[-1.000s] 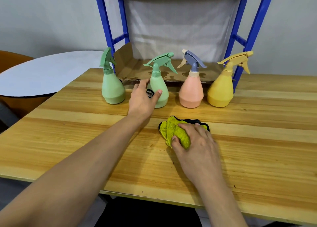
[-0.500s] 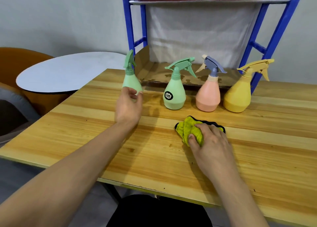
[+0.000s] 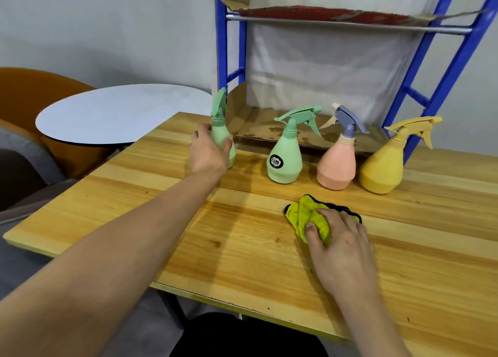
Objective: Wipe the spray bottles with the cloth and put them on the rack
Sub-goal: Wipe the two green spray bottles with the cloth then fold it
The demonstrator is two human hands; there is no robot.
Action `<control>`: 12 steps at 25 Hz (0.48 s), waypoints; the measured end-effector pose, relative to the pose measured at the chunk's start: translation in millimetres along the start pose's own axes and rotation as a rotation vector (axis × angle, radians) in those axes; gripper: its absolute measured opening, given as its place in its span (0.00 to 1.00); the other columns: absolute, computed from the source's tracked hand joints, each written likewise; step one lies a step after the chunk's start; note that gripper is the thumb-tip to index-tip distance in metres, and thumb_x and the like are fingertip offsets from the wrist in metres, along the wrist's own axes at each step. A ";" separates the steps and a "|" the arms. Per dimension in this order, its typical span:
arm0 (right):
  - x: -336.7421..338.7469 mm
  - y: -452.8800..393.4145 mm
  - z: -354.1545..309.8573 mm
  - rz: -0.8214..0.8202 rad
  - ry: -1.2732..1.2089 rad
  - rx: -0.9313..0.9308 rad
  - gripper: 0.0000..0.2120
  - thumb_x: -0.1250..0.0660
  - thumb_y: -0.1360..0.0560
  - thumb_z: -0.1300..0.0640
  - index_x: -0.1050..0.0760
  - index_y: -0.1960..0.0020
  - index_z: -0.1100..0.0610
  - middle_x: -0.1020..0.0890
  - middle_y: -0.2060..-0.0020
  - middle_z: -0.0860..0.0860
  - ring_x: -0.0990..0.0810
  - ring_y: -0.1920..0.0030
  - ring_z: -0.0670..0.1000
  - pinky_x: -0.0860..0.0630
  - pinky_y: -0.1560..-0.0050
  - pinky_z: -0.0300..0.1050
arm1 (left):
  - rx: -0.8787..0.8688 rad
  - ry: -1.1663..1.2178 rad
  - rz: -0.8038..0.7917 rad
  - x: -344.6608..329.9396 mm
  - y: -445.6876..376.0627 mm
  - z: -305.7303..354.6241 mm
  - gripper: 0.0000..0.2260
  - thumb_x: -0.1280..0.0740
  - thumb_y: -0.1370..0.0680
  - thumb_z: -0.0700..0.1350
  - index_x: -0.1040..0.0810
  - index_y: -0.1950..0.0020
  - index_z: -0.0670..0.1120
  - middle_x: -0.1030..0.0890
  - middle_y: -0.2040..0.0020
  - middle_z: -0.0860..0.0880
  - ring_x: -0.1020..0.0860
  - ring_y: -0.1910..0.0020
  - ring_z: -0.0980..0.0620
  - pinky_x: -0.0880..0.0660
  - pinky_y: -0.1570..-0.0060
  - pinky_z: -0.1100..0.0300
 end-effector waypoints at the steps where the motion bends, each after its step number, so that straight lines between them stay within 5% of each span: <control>1: -0.4 -0.2 0.6 0.001 -0.003 -0.004 0.21 0.38 0.22 0.43 0.27 0.31 0.47 0.24 0.32 0.52 0.31 0.30 0.57 0.32 0.32 0.58 | -0.016 0.004 -0.004 0.9 -1.2 -2.9 0.24 0.27 0.21 0.52 0.30 0.29 0.44 0.24 0.33 0.44 0.24 0.35 0.42 0.27 0.40 0.49; 12: -3.4 -4.4 -1.3 0.014 0.013 -0.022 0.21 0.38 0.22 0.42 0.27 0.31 0.47 0.23 0.34 0.52 0.29 0.32 0.57 0.31 0.33 0.57 | -0.146 0.030 -0.204 27.1 32.1 -5.3 0.25 0.30 0.18 0.48 0.34 0.24 0.44 0.26 0.28 0.45 0.27 0.30 0.46 0.29 0.32 0.51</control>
Point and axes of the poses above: each hand's wrist, its own y-axis away from the middle knuckle, its own x-axis out of the back of the hand, z = x × y, the point moved 3 cm from there along -y, towards the middle knuckle
